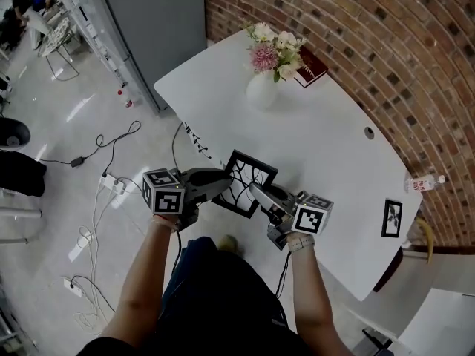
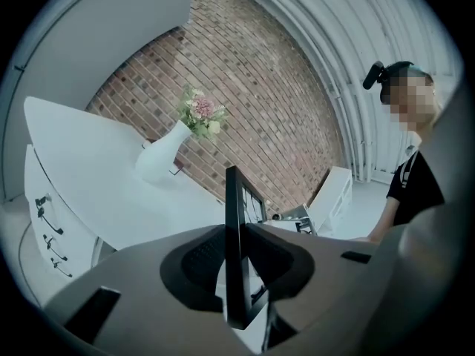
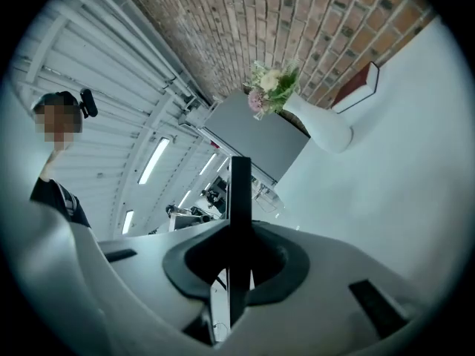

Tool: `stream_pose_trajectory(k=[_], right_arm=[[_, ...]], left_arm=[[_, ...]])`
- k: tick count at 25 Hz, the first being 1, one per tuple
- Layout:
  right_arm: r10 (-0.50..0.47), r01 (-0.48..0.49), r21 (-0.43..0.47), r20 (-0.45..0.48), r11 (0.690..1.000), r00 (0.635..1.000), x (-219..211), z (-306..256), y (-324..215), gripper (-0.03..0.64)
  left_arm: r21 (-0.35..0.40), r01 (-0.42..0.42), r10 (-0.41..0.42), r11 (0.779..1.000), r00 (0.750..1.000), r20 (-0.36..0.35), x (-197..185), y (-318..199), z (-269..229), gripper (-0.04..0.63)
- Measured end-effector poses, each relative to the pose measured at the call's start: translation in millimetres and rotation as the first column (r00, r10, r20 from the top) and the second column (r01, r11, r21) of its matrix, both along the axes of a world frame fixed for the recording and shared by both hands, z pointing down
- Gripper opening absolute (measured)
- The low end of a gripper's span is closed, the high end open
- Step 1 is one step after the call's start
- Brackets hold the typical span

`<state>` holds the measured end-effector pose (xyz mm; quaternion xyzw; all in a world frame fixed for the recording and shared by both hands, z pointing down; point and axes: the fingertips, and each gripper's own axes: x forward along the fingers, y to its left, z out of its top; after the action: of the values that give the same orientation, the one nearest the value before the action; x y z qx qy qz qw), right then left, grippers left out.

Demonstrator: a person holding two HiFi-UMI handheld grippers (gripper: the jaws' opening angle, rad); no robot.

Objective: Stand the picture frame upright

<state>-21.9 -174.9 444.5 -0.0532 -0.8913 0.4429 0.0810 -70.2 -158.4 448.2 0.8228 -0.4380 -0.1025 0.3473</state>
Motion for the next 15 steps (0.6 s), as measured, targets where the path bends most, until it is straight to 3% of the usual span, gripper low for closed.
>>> stream_pose_trajectory(k=[8,15], right_arm=[[-0.003,0.005,0.097,-0.025,0.995,1.000,-16.5,2.0,-36.4,0.072],[0.006,-0.005,0.156,-0.003,0.988,1.000,-32.2,4.3,-60.7,0.071]], left_arm=[[0.019,0.001,-0.003,1.000,0.993,0.119,-13.9,-32.1,-1.7,0.097],[0.047,-0.030,0.024,0.998,0.993,0.119,-30.0,-57.7,1.4,0.097]])
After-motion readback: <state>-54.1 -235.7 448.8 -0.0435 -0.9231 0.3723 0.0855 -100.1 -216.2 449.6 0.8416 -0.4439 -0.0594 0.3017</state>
